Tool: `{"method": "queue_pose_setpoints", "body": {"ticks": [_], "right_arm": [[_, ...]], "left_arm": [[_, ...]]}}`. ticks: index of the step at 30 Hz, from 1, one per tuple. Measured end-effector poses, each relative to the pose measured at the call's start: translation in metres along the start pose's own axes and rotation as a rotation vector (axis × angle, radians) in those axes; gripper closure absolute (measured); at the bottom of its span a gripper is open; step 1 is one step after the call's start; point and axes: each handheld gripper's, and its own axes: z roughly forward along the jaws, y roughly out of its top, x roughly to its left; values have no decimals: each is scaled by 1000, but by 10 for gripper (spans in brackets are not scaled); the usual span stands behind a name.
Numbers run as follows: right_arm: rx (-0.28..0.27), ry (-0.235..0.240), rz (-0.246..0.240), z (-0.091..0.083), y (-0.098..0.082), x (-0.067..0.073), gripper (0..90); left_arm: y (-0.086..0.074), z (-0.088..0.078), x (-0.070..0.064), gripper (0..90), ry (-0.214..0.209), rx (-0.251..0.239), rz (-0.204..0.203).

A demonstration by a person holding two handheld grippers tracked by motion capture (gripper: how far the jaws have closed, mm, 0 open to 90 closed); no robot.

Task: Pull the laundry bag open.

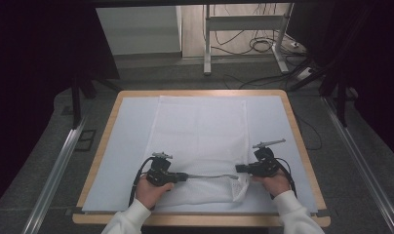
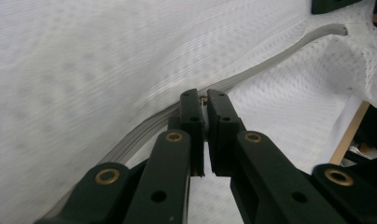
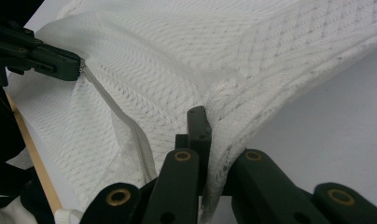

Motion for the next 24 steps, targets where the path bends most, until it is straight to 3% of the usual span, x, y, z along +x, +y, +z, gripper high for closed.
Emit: {"method": "queue_pose_setpoints", "body": {"ticks": [24], "right_arm": [[0,4,0,1,-1,-1,884]], "left_arm": [[-8,-15,11,862,8,-10,-22]]}}
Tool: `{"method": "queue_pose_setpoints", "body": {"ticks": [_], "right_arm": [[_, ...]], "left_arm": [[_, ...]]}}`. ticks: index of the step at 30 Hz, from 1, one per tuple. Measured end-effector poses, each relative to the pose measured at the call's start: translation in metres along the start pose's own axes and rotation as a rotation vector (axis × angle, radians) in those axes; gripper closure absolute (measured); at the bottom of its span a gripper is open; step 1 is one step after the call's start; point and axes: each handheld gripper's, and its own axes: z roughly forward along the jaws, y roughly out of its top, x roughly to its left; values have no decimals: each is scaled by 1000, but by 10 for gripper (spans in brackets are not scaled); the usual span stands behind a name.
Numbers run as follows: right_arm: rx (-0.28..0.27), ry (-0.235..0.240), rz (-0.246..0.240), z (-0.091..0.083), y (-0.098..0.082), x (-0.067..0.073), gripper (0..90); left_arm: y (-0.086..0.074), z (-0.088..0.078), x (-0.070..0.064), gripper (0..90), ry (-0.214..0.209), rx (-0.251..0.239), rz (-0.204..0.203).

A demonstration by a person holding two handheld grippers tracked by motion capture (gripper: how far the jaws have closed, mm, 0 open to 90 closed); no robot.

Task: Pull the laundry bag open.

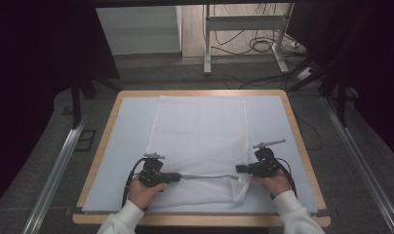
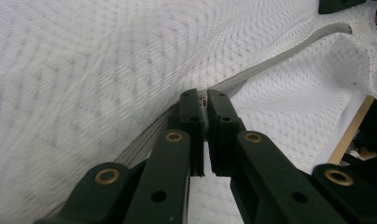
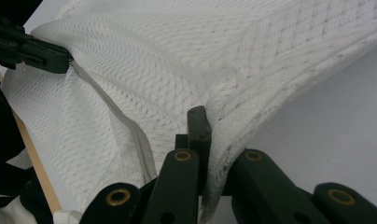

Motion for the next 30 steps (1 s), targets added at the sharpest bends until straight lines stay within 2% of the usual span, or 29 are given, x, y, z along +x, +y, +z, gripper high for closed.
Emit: {"method": "queue_pose_setpoints", "body": {"ticks": [30], "right_arm": [[3,3,1,1,0,0,883]], "left_arm": [[-6,-13,10,861,6,-7,-21]]}}
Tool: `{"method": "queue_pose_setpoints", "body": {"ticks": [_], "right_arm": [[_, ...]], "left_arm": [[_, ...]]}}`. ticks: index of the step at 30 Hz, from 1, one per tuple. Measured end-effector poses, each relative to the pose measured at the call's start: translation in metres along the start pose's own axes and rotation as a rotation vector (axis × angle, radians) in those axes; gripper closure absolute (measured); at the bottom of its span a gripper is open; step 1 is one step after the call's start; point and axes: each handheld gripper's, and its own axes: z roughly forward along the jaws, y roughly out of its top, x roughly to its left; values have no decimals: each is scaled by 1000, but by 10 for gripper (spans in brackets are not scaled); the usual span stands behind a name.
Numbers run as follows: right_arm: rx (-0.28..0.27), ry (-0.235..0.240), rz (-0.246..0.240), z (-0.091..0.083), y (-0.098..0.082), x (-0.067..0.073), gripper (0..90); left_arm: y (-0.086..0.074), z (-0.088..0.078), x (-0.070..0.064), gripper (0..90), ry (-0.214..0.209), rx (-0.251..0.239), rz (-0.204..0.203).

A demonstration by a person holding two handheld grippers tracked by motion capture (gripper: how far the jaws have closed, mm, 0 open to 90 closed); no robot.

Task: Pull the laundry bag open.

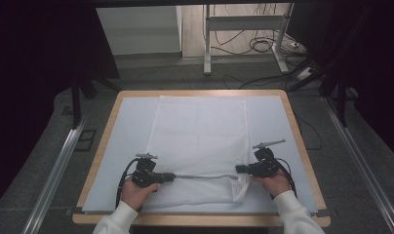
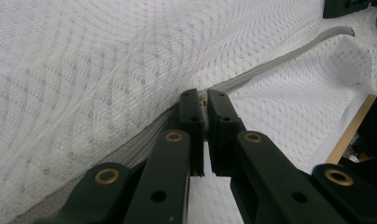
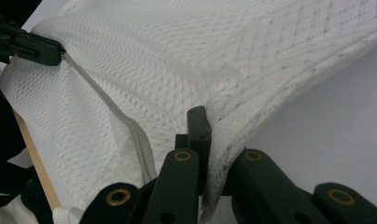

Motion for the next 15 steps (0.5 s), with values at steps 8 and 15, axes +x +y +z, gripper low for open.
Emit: {"method": "queue_pose_setpoints", "body": {"ticks": [8,15], "right_arm": [[0,-2,1,0,0,0,884],[1,-4,-1,0,0,0,884]], "left_arm": [[-3,-6,4,862,9,-9,-14],[-6,-11,10,861,12,-15,-22]]}}
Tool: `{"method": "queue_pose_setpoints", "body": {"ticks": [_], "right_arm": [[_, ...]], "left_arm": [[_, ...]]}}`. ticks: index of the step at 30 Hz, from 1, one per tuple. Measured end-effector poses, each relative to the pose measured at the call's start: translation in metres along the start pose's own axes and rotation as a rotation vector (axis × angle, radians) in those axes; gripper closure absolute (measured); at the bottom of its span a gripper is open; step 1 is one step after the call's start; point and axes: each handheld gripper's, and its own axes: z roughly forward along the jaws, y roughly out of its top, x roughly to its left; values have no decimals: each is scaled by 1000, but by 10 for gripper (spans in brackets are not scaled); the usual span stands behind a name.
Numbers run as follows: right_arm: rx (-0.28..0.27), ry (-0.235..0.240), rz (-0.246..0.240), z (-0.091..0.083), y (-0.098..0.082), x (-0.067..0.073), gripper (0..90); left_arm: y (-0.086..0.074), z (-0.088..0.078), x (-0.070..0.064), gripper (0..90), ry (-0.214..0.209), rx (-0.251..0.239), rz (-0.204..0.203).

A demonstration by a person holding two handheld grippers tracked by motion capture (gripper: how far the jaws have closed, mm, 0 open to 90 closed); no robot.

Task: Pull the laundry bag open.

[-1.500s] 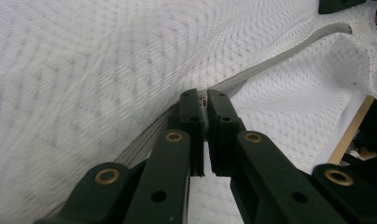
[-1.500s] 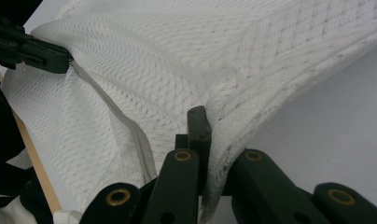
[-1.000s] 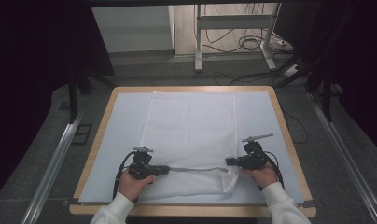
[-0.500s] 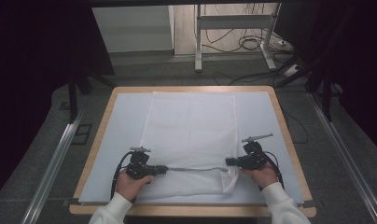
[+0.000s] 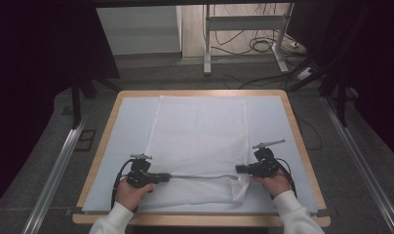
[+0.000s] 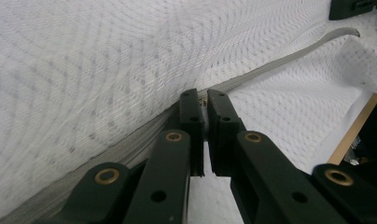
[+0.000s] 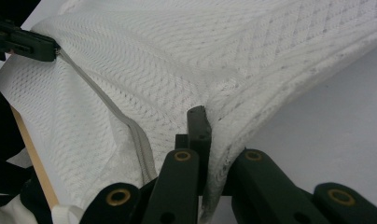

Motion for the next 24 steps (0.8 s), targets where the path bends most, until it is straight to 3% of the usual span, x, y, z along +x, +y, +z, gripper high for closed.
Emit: {"method": "queue_pose_setpoints", "body": {"ticks": [24], "right_arm": [[0,-3,0,0,0,-1,883]], "left_arm": [[-9,-20,16,861,27,-27,-27]]}}
